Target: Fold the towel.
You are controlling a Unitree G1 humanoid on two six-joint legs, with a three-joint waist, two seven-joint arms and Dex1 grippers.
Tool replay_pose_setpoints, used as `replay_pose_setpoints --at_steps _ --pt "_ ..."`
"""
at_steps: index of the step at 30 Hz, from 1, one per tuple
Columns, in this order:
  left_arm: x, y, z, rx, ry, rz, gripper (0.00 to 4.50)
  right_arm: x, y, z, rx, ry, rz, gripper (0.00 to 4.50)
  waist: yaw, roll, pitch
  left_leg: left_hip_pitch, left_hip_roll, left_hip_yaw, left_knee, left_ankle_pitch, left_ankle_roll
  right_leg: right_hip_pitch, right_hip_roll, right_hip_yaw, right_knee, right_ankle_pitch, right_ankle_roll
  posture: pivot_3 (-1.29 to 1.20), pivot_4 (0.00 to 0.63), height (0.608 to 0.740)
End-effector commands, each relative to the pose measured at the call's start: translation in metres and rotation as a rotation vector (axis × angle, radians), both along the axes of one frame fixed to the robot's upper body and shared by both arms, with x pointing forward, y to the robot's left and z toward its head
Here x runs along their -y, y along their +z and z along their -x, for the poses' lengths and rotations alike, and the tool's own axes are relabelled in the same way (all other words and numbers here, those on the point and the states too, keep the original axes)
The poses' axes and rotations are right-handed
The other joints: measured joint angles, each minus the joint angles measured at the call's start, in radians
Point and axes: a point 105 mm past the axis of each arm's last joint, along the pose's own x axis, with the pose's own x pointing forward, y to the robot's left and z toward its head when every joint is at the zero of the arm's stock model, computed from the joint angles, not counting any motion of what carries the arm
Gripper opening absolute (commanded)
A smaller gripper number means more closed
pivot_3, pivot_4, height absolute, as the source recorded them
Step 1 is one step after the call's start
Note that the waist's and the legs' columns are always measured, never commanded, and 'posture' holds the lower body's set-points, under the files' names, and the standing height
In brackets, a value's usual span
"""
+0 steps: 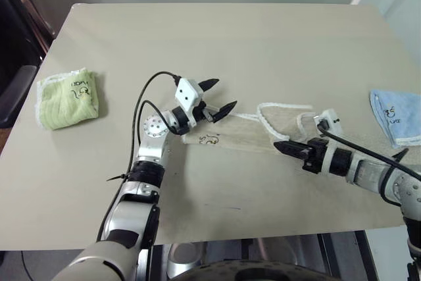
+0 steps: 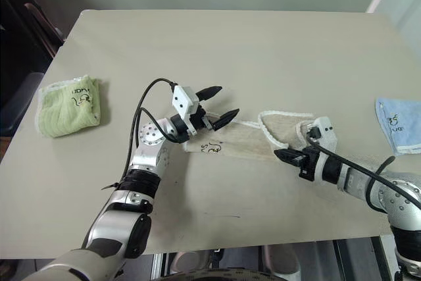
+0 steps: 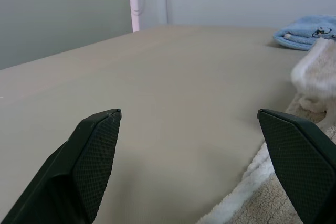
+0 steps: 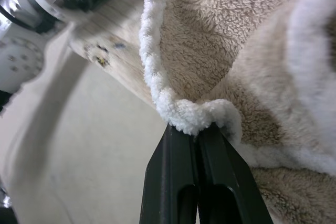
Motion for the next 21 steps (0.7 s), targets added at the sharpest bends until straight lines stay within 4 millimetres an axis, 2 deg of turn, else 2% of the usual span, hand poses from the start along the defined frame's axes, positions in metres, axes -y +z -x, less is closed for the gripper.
replay_pose_setpoints --at_steps 1,2,5,11,12,13,15,21 --pt "0.003 0.013 0.001 0.062 -0.009 0.003 4.5 0.0 0.006 -0.003 0.066 0.008 0.028 0.02 0.0 0.0 0.0 0.0 0.0 0.0 0.0 0.0 0.0 0.0 0.0 0.0 0.0 0.0 0.0 0.0 0.15 0.74" --pt "0.003 0.013 0.001 0.062 -0.008 0.001 4.5 0.0 0.006 -0.004 0.067 0.003 0.03 0.02 0.0 0.0 0.0 0.0 0.0 0.0 0.0 0.0 0.0 0.0 0.0 0.0 0.0 0.0 0.0 0.0 0.15 0.74" --pt "0.004 0.013 0.002 0.061 -0.012 0.005 4.5 0.001 0.003 -0.005 0.071 0.004 0.045 0.66 0.0 0.0 0.0 0.0 0.0 0.0 0.0 0.0 0.0 0.0 0.0 0.0 0.0 0.0 -0.001 0.0 0.15 0.74" --pt "0.002 0.014 0.001 0.062 -0.009 0.001 4.5 -0.008 0.016 0.0 0.108 0.064 -0.012 2.61 0.0 0.0 0.0 0.0 0.0 0.0 0.0 0.0 0.0 0.0 0.0 0.0 0.0 0.001 -0.001 0.0 0.15 0.74" --pt "0.001 0.015 0.0 0.062 -0.007 0.001 4.5 -0.009 0.017 0.001 0.113 0.073 -0.019 3.08 0.0 0.0 0.0 0.0 0.0 0.0 0.0 0.0 0.0 0.0 0.0 0.0 0.0 0.001 -0.001 0.0 0.15 0.74" --pt "0.001 0.015 0.0 0.063 -0.005 0.001 4.5 -0.01 0.02 0.002 0.122 0.08 -0.021 3.31 0.0 0.0 0.0 0.0 0.0 0.0 0.0 0.0 0.0 0.0 0.0 0.0 0.0 0.001 -0.001 0.0 0.15 0.74" --pt "-0.001 0.016 -0.001 0.064 0.001 0.002 4.5 -0.008 0.031 0.006 0.153 0.094 -0.046 3.95 0.0 0.0 0.0 0.0 0.0 0.0 0.0 0.0 0.0 0.0 0.0 0.0 0.0 0.001 -0.001 0.0 0.15 0.74" --pt "-0.002 0.014 -0.001 0.061 0.009 0.005 4.5 0.001 0.067 0.022 0.264 0.138 -0.086 3.95 0.0 0.0 0.0 -0.001 -0.001 0.0 0.0 0.001 -0.001 0.0 0.0 0.0 0.0 -0.006 -0.009 0.0 0.15 0.74"
